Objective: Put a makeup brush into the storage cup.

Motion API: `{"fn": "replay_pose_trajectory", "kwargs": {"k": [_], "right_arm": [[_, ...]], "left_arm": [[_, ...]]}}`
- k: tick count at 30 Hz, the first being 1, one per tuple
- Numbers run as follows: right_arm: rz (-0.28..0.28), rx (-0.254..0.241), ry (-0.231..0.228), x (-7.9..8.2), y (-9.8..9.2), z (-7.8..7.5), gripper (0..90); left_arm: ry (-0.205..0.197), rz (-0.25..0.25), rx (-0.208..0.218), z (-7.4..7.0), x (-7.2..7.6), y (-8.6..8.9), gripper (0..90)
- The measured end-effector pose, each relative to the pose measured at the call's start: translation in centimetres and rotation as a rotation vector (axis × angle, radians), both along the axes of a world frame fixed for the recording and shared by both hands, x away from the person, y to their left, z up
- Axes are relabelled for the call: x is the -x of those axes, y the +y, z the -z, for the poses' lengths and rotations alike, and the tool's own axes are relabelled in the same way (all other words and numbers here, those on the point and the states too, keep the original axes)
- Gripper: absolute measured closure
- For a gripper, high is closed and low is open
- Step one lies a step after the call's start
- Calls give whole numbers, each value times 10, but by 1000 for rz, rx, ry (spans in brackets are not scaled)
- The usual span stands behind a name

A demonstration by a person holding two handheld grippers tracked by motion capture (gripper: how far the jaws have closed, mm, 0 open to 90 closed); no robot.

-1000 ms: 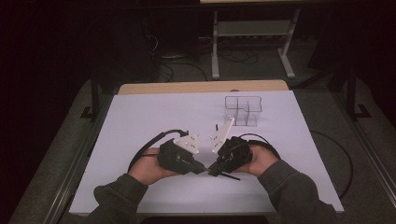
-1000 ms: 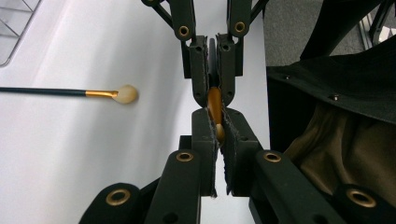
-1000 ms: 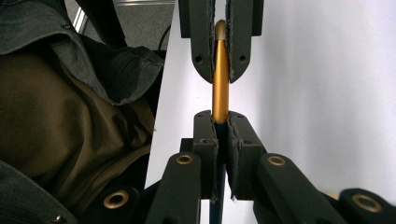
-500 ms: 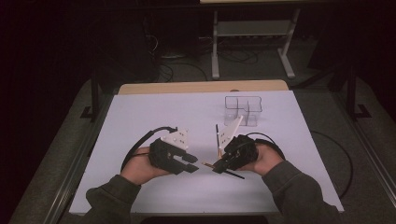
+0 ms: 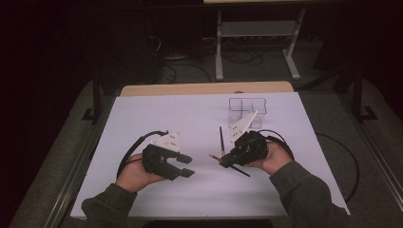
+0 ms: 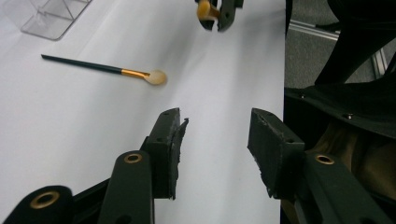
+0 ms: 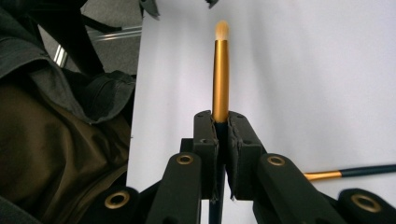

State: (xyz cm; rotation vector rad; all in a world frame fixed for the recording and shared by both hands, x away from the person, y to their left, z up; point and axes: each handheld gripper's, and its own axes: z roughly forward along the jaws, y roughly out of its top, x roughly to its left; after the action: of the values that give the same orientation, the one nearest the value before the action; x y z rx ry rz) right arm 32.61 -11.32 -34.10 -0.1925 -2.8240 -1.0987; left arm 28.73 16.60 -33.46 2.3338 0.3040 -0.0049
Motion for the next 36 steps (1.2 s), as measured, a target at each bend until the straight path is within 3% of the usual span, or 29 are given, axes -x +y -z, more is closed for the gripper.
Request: {"fn": "replay_pose_trajectory", "kwargs": {"k": [9,17,26,36], "right_arm": [[69,-48,14,-14,-12,-3,824],[96,-76,15,-24,-19,-4,824],[131,-88,24,-33,-26,-8,824],[153,-88,27,-44,-29,-14,824]], "left_arm": [[-16,-69,29,10,-4,15,467],[-27,-129,43,15,-5,29,420],[-50,-184,60,22,0,41,363],[-42,-240,79,39,3,54,348]]}}
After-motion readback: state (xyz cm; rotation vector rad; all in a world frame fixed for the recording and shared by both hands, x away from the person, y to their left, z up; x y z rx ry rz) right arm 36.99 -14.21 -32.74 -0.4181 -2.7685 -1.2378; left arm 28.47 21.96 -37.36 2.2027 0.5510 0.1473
